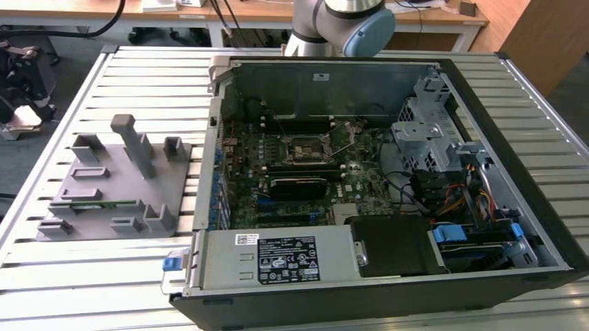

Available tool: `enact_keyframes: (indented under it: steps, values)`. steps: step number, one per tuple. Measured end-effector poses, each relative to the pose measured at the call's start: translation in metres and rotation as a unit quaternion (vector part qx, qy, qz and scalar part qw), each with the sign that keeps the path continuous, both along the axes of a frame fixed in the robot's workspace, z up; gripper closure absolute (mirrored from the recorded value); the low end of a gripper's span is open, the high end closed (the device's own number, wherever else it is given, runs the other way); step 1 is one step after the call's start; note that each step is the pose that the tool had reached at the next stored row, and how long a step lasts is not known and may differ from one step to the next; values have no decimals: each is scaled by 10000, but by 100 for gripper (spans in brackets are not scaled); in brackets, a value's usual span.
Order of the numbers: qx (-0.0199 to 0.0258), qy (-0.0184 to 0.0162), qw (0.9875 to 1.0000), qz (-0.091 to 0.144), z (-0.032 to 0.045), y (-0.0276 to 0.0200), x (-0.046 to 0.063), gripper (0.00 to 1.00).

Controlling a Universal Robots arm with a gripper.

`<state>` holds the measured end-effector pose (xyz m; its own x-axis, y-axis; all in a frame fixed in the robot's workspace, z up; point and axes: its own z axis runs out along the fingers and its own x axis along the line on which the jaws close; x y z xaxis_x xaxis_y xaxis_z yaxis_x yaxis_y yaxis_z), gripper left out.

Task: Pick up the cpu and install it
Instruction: 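Pick up the cpu and move it towards the insertion slot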

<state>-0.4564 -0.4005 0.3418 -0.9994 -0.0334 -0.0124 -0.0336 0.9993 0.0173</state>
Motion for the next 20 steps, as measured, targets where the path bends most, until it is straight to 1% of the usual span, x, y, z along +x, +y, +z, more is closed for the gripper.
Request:
enact_keyframes:
  steps: [4, 20]
  values:
    - [0, -1, 10000, 0, 33, 0, 0, 46]
    - [0, 0, 10000, 0, 80, 0, 0, 46]
